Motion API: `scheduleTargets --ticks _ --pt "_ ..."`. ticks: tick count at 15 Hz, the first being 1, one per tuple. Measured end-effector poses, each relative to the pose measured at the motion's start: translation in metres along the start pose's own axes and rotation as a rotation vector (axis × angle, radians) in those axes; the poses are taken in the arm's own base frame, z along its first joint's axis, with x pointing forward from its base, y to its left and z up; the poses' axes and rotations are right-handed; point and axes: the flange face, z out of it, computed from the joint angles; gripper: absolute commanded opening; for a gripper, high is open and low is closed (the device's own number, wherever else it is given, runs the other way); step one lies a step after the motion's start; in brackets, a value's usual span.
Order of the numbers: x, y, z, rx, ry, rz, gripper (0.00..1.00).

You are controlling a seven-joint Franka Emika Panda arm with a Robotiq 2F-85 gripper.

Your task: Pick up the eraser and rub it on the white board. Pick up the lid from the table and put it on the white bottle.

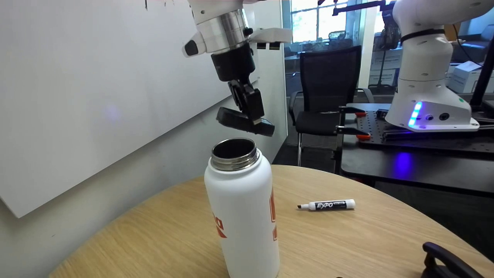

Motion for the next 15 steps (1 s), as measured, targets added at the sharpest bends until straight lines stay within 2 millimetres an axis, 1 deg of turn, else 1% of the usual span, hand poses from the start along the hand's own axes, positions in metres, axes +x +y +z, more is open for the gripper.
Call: scheduleTargets --ticks 1,4,5,7,11,15 --pt "0.004 0.001 0.003 0.006 -0.002 0.000 0.31" --pt "0.007 0.001 0.003 0.007 -0.001 0.001 0.31" --pt "0.007 0.002 0.006 0.007 -0.006 0.007 0.31" --pt "0.011 0.006 0.019 0.008 -0.028 0.033 0.31" --pt "0.028 0.011 0.060 0.027 -0.090 0.063 0.31" --pt "0.042 0.005 0.104 0.066 -0.153 0.070 0.31"
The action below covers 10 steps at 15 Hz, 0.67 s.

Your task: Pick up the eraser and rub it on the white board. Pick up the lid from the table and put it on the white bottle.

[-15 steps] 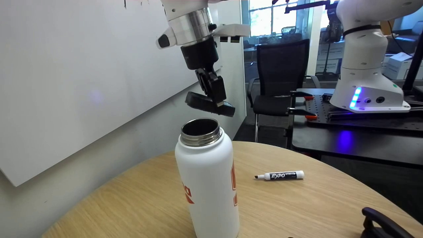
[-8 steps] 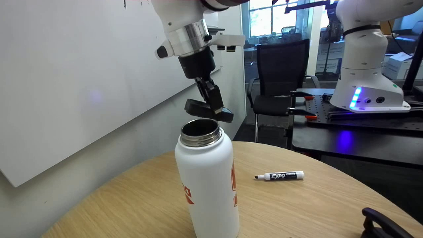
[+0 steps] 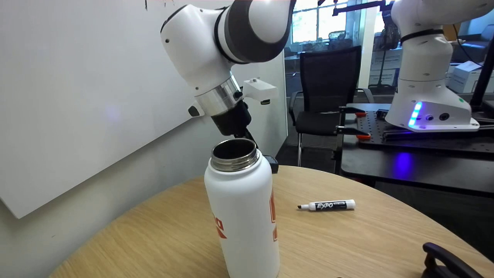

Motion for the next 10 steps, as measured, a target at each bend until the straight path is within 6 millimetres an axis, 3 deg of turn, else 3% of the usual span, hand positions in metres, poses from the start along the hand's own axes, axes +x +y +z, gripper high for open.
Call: scheduleTargets --ticks 3,4,5,8,10 --pt "0.008 -0.007 0.024 0.030 -0.037 0.004 0.31" --pt "0.009 -0.010 0.031 0.038 -0.047 0.004 0.81" --pt "0.009 -0.013 0.036 0.044 -0.060 0.004 0.82" --pt "0.006 -0.023 0.041 0.040 -0.098 -0.007 0.99" --pt "0.005 -0.030 0.037 0.033 -0.096 -0.016 1.00"
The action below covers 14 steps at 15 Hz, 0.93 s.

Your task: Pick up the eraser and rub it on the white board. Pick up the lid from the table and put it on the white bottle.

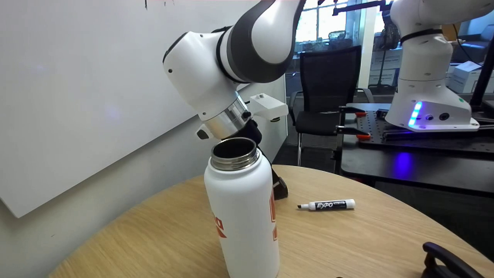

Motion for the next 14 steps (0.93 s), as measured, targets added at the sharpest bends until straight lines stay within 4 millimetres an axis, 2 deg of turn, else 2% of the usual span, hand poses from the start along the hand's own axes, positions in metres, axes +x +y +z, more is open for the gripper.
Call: scheduleTargets --ticks 3,6,11,14 --pt "-0.006 -0.010 -0.014 -0.013 0.022 -0.006 1.00" --pt "-0.025 -0.015 -0.031 -0.041 0.043 0.023 1.00" --pt "-0.081 -0.021 -0.058 -0.098 0.124 0.014 1.00" --pt "-0.130 -0.046 -0.071 -0.167 0.191 -0.097 1.00"
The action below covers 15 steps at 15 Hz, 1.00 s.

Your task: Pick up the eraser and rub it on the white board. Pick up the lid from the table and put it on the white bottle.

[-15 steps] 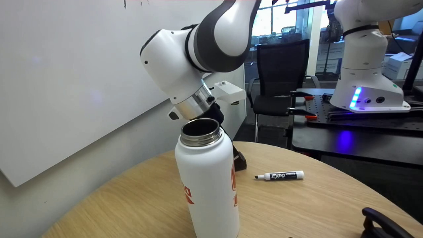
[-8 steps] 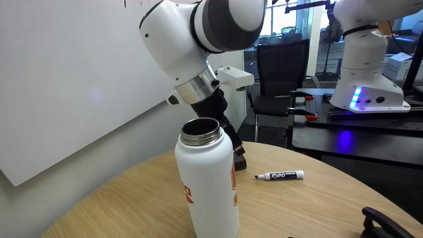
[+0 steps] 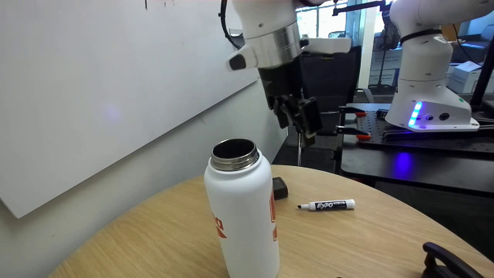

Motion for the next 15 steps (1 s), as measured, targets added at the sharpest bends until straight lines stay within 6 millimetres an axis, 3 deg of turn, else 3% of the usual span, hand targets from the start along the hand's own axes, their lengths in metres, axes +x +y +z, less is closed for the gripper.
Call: scheduleTargets --ticks 5,7,12,15 --pt "-0.078 -0.071 -0.027 -0.075 0.049 -0.264 1.00" --pt "-0.098 -0.082 -0.034 -0.103 0.069 -0.315 1.00" --pt "-0.103 -0.079 -0.034 -0.128 0.073 -0.353 1.00" --pt "-0.099 -0.105 -0.023 -0.166 0.096 -0.513 1.00"
